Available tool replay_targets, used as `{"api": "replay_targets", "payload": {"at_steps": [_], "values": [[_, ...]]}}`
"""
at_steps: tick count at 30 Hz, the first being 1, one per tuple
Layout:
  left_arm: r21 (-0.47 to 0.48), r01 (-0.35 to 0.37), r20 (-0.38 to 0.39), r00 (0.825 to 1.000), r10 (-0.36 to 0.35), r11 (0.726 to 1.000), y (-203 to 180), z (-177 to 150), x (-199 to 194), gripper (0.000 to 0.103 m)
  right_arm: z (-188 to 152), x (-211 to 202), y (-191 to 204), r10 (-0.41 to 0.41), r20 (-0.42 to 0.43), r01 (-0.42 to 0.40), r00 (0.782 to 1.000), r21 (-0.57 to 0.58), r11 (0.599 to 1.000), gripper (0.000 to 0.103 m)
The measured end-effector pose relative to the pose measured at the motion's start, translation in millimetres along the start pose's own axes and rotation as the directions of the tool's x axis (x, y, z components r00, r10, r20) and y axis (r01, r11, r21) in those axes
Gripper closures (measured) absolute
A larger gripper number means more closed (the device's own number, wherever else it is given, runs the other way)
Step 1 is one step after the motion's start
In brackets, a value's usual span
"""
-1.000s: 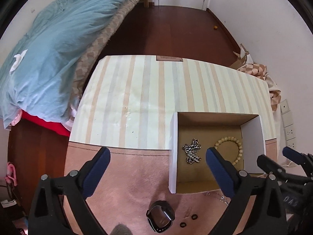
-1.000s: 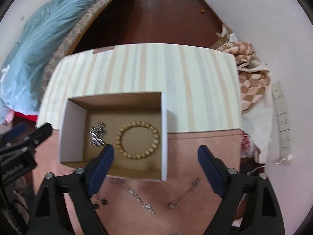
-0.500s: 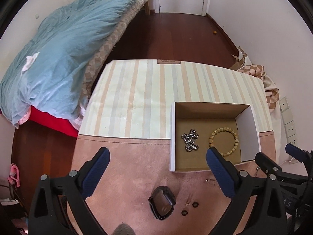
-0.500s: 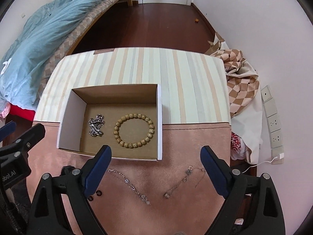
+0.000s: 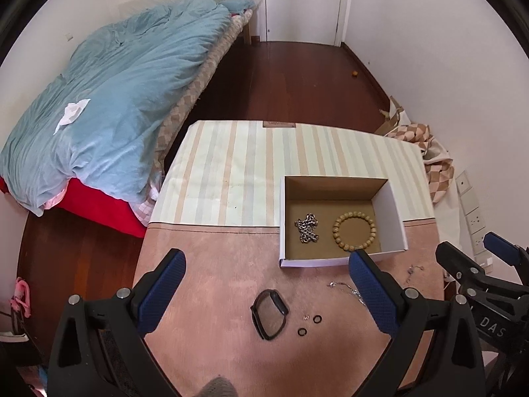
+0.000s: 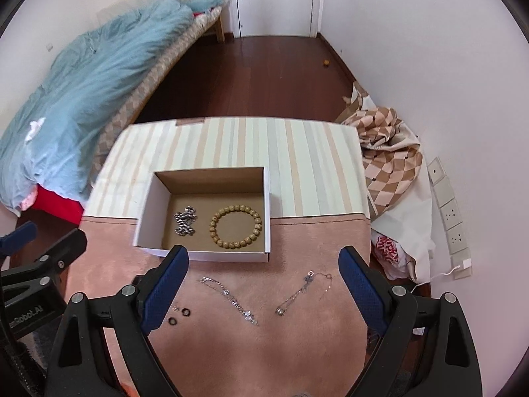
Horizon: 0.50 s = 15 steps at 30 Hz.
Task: Organize jewelry
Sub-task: 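Withdraw both open tools from the box back over the table, then grasp the black watch band with the left tool while the right tool grasps the silver chain necklace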
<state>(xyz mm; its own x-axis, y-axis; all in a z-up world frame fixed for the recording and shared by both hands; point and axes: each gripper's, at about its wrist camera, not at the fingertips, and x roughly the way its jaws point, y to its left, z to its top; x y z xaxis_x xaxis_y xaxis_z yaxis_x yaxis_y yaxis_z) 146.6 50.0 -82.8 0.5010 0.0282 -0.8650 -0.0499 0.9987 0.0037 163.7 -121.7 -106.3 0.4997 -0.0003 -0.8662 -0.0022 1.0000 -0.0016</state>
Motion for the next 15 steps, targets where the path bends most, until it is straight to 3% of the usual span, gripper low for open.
{"api": "replay_targets", "payload": {"at_steps": [8,15], "values": [[-0.048,-0.022,0.005,1.0,0.022,0.999,19,-24,-15,0.002,-29,-15,-2,0.036,0.004,-0.036,0.999,0.045,0.998,0.009],[-0.086,-0.056,-0.127,0.991,0.045,0.995,36,-68,39,0.002,-78,38,-16,0.038,-0.112,-0.026,0.993,0.114,0.993,0.011]]}}
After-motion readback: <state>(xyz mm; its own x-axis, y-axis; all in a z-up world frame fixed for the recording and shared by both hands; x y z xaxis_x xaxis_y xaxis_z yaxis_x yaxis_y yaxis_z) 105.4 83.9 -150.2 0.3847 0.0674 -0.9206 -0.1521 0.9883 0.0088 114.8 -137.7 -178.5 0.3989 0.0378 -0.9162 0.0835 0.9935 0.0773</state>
